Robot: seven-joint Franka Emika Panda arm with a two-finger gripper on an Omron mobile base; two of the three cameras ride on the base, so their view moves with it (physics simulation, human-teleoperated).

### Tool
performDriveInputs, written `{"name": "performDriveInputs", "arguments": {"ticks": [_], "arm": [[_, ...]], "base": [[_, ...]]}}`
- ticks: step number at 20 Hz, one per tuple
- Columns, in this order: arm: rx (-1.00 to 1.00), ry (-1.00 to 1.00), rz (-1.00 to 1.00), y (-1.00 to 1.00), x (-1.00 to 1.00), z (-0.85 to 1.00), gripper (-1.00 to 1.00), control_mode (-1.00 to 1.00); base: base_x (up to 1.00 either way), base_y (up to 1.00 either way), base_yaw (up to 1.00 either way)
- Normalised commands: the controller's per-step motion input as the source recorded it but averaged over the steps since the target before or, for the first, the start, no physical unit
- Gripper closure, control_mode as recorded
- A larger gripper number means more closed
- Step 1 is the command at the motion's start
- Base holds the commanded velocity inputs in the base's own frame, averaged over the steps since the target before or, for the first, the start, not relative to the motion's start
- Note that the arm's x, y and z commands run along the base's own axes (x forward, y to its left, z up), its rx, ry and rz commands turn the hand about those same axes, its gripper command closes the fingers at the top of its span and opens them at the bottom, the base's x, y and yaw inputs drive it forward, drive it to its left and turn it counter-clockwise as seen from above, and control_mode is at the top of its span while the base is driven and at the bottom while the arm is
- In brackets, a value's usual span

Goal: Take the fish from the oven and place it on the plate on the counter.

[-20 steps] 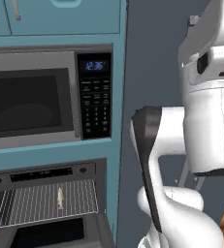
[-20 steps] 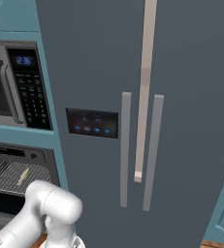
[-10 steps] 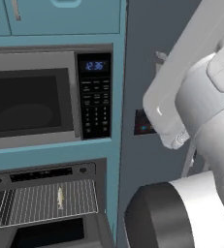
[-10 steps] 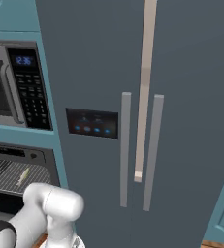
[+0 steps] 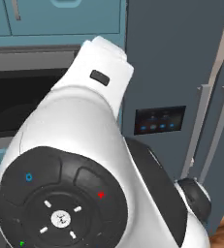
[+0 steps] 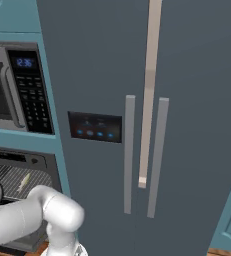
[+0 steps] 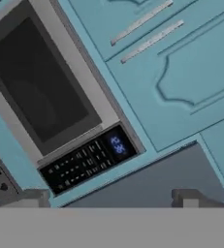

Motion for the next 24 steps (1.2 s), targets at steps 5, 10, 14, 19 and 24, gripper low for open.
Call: {"name": "performDriveInputs", "arguments": {"ticks": [5,10,14,19,24], "arm": [[0.34,0.47,0.0,1.0,1.0,-1.0,-1.0,-1.0],[0.36,0.49,0.0,1.0,1.0,-1.0,-1.0,-1.0],[0.15,0.38,0.0,0.99,1.0,-1.0,-1.0,-1.0],[0.0,0.22,0.0,0.55,0.8,-1.0,-1.0,-1.0],[0.0,0.06,0.0,-0.22,0.13,-1.0,-1.0,-1.0]], "base": [[0.0,0.0,0.0],[0.0,0.0,0.0],[0.0,0.0,0.0],[0.0,0.0,0.0],[0.0,0.0,0.0]]}}
